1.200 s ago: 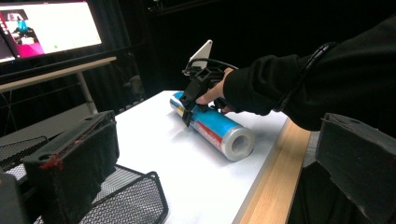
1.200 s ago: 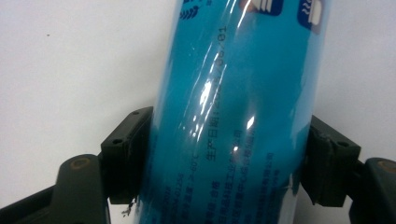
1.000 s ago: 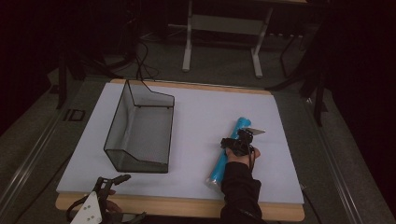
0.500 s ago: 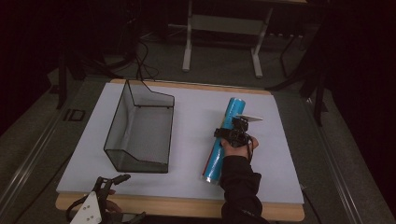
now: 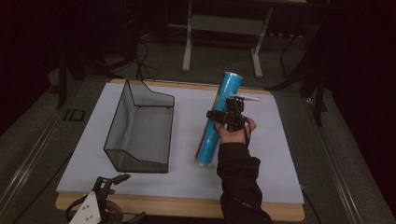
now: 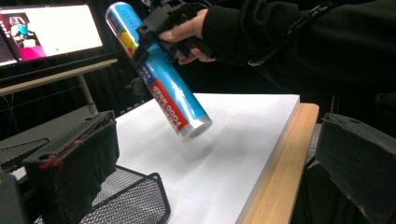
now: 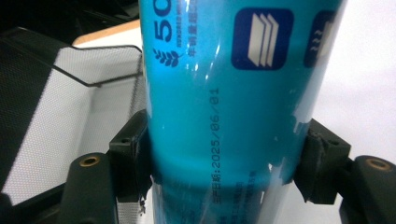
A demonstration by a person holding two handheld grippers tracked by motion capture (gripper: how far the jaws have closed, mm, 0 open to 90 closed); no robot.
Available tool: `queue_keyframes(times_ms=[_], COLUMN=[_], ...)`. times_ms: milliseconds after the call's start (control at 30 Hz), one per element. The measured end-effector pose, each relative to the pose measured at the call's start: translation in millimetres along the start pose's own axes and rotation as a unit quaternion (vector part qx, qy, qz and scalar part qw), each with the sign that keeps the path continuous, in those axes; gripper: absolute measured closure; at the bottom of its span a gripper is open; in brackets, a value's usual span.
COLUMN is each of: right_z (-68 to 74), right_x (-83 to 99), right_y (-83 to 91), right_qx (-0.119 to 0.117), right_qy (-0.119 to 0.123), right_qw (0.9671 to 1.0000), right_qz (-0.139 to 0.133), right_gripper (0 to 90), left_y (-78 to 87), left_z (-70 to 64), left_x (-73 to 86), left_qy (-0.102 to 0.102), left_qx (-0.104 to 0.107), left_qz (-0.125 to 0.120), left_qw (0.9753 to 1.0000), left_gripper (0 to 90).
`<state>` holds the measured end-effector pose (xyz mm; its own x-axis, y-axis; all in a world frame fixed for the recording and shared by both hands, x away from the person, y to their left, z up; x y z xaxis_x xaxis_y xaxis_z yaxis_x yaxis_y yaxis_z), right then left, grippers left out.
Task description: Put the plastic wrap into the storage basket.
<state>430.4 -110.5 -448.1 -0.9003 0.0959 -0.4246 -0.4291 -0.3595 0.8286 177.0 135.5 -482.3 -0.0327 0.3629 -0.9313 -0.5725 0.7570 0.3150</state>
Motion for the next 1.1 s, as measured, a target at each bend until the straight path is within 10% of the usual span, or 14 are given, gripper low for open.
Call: queue_keyframes(times_ms=[1100], right_z=[126.1], right_x=[-30.5], right_y=[-15.9], right_qx=[-0.052], right_qy=[0.096], right_qw=[0.9939], right_qz=[0.018], right_gripper=[31.7], left_y=[2.3], left_z=[-1.3], left_x=[0.0], left_qy=[0.005], left_qx=[0.002], left_qz=[-0.001], left_qw=[1.0], left_gripper=[0.2])
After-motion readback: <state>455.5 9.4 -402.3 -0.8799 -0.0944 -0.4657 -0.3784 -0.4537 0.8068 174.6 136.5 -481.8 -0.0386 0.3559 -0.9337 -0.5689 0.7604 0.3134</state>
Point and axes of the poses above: each handheld gripper's, and its own axes: y roughly backward along the jaws, x roughly out of its underside, z roughly to its left, the point moved 8 cm from there along -y, roughly forward along the jaws, and after that the axes turned 14 degrees about z, right-handed, at the moved point
